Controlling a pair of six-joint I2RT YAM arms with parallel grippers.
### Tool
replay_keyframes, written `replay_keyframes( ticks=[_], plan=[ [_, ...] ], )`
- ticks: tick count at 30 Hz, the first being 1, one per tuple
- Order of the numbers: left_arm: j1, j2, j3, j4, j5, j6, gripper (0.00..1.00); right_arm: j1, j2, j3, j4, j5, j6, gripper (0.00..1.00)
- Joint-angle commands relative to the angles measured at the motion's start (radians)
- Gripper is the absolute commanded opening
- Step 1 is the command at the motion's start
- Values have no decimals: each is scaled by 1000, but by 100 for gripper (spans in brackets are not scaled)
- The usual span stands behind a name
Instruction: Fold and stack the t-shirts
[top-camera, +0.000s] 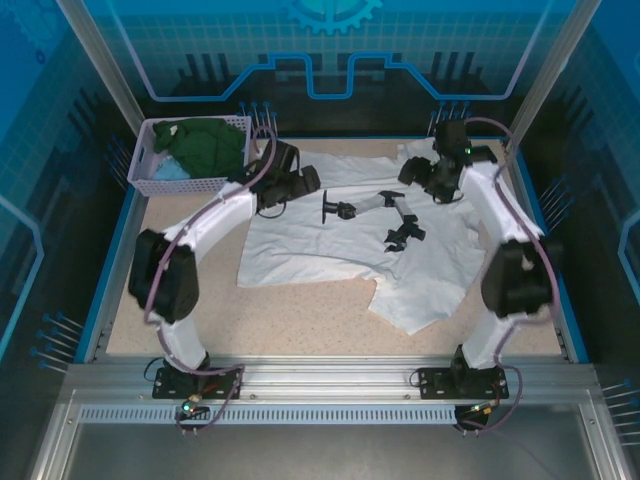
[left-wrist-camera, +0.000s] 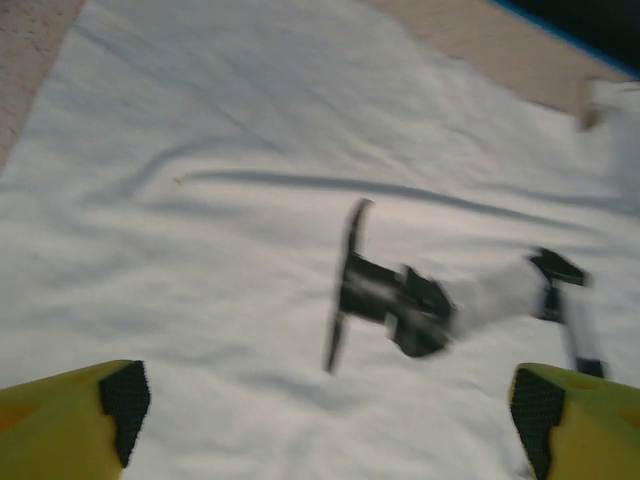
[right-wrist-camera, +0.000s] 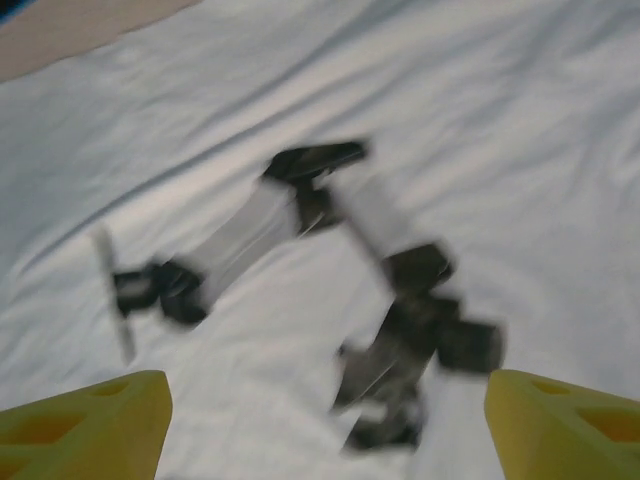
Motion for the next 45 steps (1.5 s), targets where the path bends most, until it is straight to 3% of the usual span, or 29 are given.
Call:
replay_keyframes(
  ticks=[1, 7, 10, 12, 16, 21, 24, 30, 35, 45],
  plan=[
    [-68, -127, -229, 83, -26, -126, 84, 77, -193, -292, 15, 83, 101, 81],
    [-94, -361, -561, 15, -37, -148, 60, 204, -546, -737, -19, -40, 238, 74],
    [-77, -468, -684, -10, -44, -153, 52, 252, -624, -816, -112, -90, 235, 64],
    [-64, -520, -744, -15, -42, -157, 51, 303, -673, -854, -147, -80, 269, 60],
    [24, -565, -826, -1, 33, -177, 58, 352, -760, -930, -217, -31, 372, 57],
    [112, -609, -892, 40, 110, -196, 63, 355, -877, -1070, -145, -94, 489, 50],
    [133, -598, -901, 52, 112, -205, 67, 361, -863, -1117, -104, -107, 508, 50],
    [211, -535, -912, 113, 177, -187, 65, 391, -766, -1115, -12, -110, 499, 52],
    [215, -504, -909, 144, 165, -169, 57, 402, -745, -1096, -12, -59, 494, 52],
    [218, -466, -902, 154, 98, -139, 48, 403, -645, -1065, 43, -41, 450, 39]
  ],
)
